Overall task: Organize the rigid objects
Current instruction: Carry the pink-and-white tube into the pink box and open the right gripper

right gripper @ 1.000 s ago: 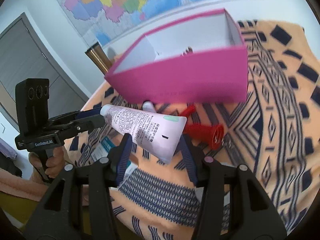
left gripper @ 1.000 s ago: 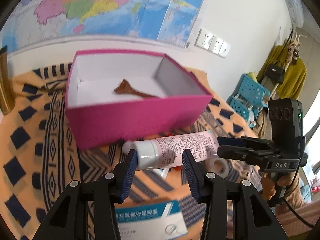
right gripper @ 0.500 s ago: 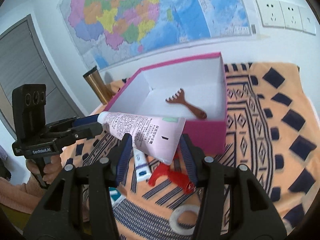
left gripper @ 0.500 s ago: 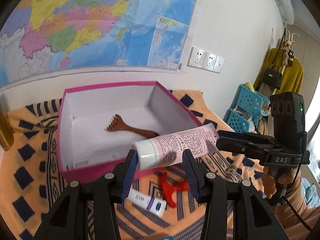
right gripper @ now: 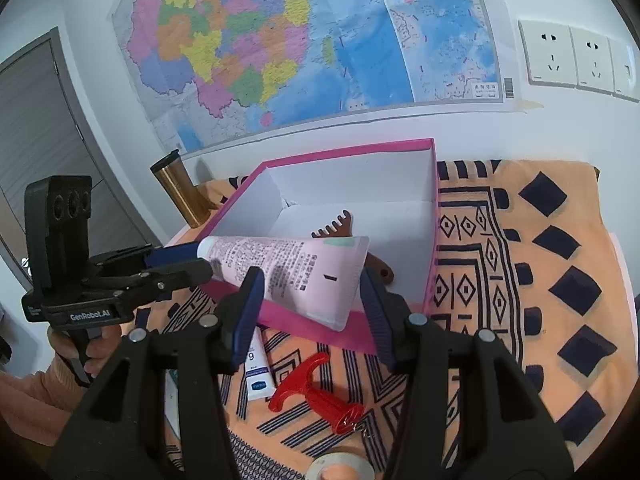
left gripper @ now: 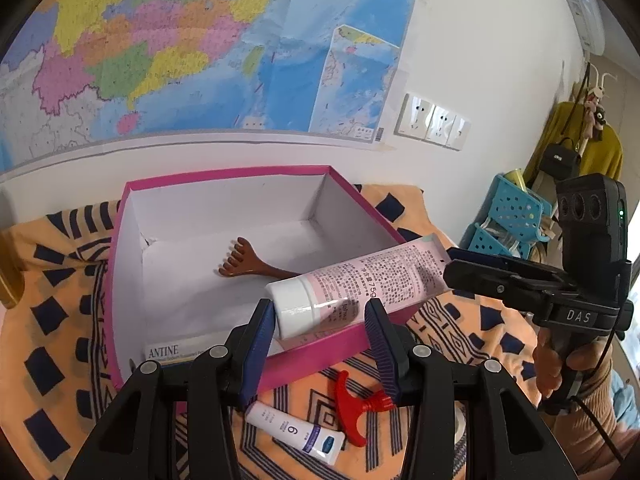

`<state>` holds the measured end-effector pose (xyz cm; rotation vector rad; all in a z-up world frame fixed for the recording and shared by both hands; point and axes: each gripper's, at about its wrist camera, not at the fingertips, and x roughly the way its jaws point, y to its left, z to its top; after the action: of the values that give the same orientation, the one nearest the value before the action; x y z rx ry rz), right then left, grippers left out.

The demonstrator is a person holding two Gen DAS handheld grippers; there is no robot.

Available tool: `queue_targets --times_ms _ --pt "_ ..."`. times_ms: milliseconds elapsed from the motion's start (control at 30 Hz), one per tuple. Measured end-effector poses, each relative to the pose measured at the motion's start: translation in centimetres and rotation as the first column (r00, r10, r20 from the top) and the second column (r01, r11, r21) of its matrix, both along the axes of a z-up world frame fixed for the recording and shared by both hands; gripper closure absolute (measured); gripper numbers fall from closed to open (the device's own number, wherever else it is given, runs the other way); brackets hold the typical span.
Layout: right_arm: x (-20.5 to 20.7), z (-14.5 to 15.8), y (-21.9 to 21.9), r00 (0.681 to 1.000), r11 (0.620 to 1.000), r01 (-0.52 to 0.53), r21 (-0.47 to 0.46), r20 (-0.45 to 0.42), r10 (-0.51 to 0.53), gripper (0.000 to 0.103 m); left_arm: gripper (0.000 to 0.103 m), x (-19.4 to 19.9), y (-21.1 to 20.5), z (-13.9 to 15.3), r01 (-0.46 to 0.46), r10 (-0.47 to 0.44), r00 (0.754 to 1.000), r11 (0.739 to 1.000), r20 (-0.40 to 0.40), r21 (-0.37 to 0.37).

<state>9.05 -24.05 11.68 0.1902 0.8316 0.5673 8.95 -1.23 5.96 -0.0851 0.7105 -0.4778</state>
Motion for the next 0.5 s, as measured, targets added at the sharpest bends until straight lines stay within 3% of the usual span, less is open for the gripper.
queue_targets --times_ms 500 --pt "1.4 -1.1 -0.2 1.0 1.0 0.006 -0.013 -0.028 -0.007 0.051 0.057 1.4 -0.5 -0.8 -0.004 0.005 1.0 1.0 -0.025 0.01"
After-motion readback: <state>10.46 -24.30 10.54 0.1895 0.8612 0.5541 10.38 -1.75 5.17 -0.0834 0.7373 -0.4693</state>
